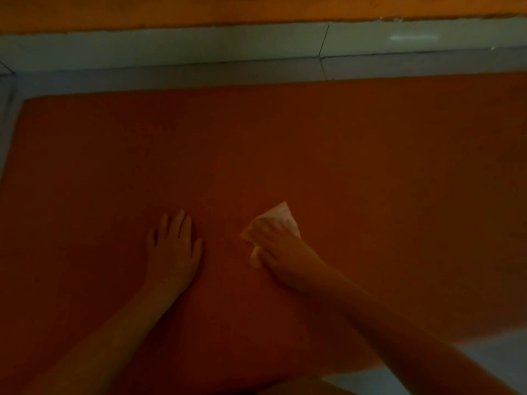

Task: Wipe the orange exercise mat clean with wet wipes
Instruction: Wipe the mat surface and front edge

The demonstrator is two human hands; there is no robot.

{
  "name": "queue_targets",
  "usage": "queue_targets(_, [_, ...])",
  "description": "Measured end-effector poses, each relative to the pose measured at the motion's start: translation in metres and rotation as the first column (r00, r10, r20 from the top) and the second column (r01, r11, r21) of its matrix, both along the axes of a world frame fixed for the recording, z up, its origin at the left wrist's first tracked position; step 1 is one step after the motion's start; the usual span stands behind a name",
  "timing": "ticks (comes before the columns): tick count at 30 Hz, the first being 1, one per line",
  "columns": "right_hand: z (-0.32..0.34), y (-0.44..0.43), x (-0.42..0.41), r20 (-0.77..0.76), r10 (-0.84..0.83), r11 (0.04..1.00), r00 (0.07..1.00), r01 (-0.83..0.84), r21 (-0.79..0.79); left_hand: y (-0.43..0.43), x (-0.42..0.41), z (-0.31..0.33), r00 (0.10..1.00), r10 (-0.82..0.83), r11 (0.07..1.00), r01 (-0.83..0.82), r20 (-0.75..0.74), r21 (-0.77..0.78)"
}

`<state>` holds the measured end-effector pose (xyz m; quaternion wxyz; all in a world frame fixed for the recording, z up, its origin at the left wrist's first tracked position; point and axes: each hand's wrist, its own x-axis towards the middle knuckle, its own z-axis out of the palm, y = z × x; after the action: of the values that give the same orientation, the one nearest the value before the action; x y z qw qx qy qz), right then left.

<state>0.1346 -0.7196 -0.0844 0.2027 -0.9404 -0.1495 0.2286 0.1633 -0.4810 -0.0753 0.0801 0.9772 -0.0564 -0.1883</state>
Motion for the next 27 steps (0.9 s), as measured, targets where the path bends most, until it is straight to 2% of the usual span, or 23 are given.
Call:
queue_targets(2, [0.017,-0.005,-0.01,-0.035,0.059,0.996,0.998,-0.057,0.075,0.0,0.0,-0.002,1.0,-0.001,1.0,0.0,0.014,0.016])
queue_targets(4, [0.017,-0.025,0.002,-0.033,0.089,0.996,0.995,-0.09,-0.02,-0.001,0.001,-0.003,1.0,0.0,1.0,0.0,0.009,0.006])
queue_targets(6, [0.003,-0.047,0.026,0.031,0.134,0.975,0.99,-0.126,-0.184,-0.002,0.002,-0.004,1.0,0.007,1.0,-0.007,0.011,-0.01])
queue_targets(9, [-0.012,-0.048,0.058,0.113,-0.034,0.954,0.993,0.066,-0.293,-0.003,0.006,-0.002,1.0,-0.005,1.0,0.005,0.009,0.004])
queue_targets(11, [-0.011,-0.027,0.071,0.108,-0.122,0.958,0.987,0.145,-0.248,-0.004,0.011,-0.002,1.0,-0.001,1.0,0.001,0.018,-0.017])
queue_targets(15, [-0.016,-0.012,0.07,0.133,0.161,0.981,0.978,-0.143,-0.132,-0.012,0.03,-0.007,1.0,-0.007,1.0,0.007,-0.012,0.001])
queue_targets(17, [-0.023,-0.038,0.086,0.174,0.245,0.963,0.954,-0.218,-0.161,-0.015,0.041,-0.01,1.0,-0.023,0.999,0.023,-0.004,-0.03])
queue_targets(19, [-0.027,-0.062,0.113,0.274,0.194,0.96,0.942,-0.125,-0.251,-0.015,0.05,-0.013,0.999,-0.045,0.998,0.045,0.012,-0.031])
queue_targets(20, [-0.027,-0.072,0.13,0.29,0.118,0.961,0.95,-0.036,-0.275,-0.014,0.054,-0.015,0.999,-0.046,0.999,0.046,0.007,-0.029])
queue_targets(23, [-0.029,-0.065,0.167,0.177,-0.191,0.936,0.966,0.233,-0.263,-0.012,0.06,-0.02,0.997,-0.065,0.998,0.066,0.04,-0.009])
queue_targets(25, [-0.031,-0.046,0.174,0.176,-0.177,0.943,0.968,0.218,-0.252,-0.013,0.062,-0.021,0.993,-0.114,0.993,0.113,0.035,0.027])
queue_targets(27, [-0.032,-0.036,0.17,0.181,-0.028,0.968,0.983,0.072,-0.239,-0.012,0.064,-0.023,0.992,-0.12,0.991,0.118,0.035,0.055])
